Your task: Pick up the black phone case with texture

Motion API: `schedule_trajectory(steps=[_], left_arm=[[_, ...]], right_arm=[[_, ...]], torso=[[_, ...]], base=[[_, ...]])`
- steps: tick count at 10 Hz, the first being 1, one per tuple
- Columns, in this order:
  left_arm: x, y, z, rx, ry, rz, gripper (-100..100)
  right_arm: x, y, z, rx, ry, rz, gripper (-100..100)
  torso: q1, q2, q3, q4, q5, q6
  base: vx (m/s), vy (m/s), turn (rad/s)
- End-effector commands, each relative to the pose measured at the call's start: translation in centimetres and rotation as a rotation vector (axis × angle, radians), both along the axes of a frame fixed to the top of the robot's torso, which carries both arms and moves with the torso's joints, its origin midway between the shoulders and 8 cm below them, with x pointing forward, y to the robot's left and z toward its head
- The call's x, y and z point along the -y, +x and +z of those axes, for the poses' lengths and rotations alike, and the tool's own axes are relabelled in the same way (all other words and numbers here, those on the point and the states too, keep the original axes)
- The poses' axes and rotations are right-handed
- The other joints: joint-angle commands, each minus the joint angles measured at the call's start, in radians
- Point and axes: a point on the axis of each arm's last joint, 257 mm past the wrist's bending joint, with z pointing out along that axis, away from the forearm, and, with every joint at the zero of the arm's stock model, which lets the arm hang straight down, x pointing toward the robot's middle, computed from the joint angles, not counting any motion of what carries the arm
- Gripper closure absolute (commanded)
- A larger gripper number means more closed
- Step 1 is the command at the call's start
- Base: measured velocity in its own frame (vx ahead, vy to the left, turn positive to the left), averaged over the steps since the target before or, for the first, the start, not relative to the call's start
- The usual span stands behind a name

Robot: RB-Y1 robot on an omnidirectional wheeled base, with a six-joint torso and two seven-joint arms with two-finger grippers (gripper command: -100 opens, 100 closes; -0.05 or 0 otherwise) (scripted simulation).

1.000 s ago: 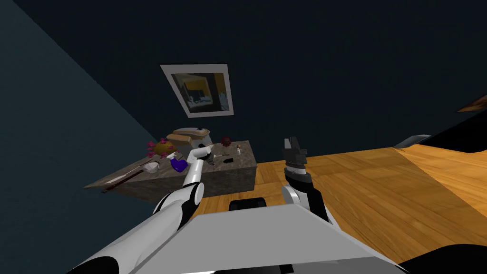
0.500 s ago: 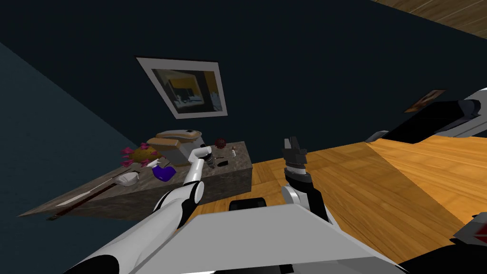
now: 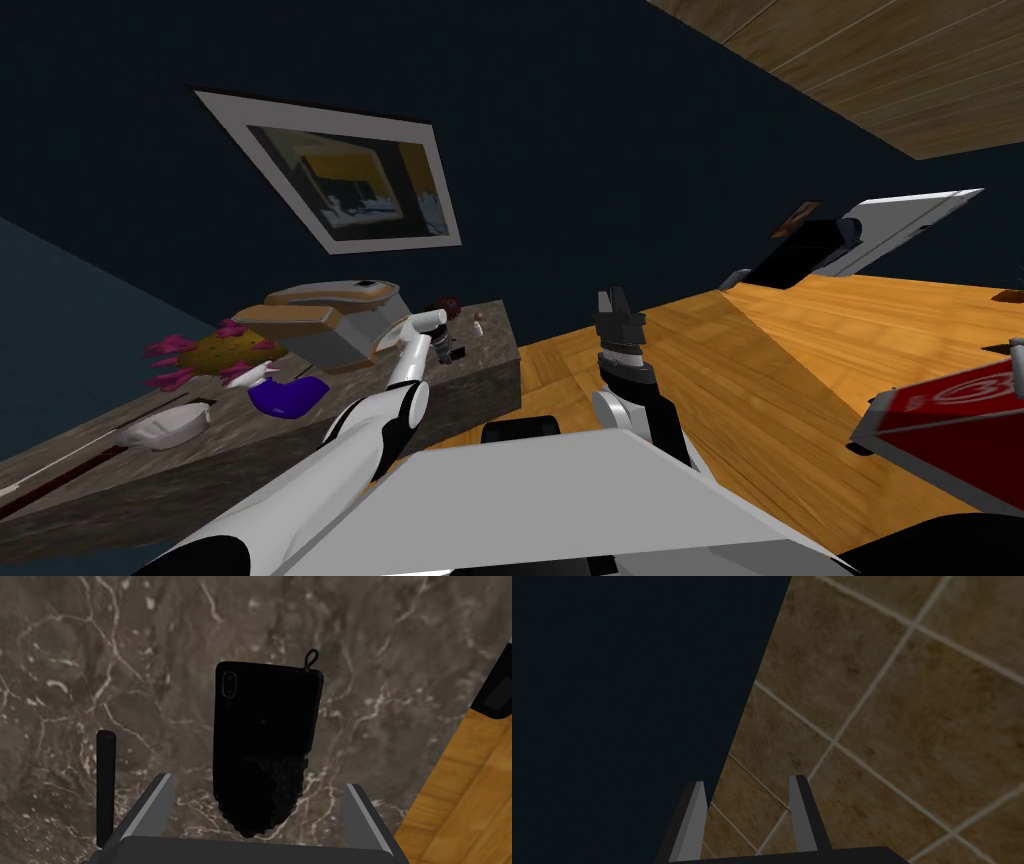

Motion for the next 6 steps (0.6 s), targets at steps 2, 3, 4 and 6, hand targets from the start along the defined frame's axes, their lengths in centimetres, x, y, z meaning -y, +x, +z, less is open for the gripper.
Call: schedule_trajectory(steps=[2,3,4,6], left_arm=[[0.6,-1.7,-1.2,-0.066,-0.014,0.001,-100],[0.7,-1.7,-1.1,-0.06,-0.013,0.0,-100],[0.8,-1.7,-1.1,-0.062,-0.014,0.001,0],[0.9,-1.9,-2.7,-0.063,-0.015,-0.001,-100]], right_arm=[[0.0,0.0,0.0,0.0,0.0,0.0,0],[0.0,0.0,0.0,0.0,0.0,0.0,0],[0.0,0.0,0.0,0.0,0.0,0.0,0],[0.0,0.0,0.0,0.0,0.0,0.0,0]], torso=[[0.0,0.0,0.0,0.0,0.0,0.0],[0.002,0.001,0.001,0.0,0.0,0.0],[0.003,0.004,0.002,0.001,0.001,-0.001],[0.004,0.006,0.003,0.001,0.001,-0.001]], base=[[0.087,-0.031,-0.105],[0.026,-0.003,0.003],[0.006,-0.002,-0.001],[0.012,0.004,0.004]])
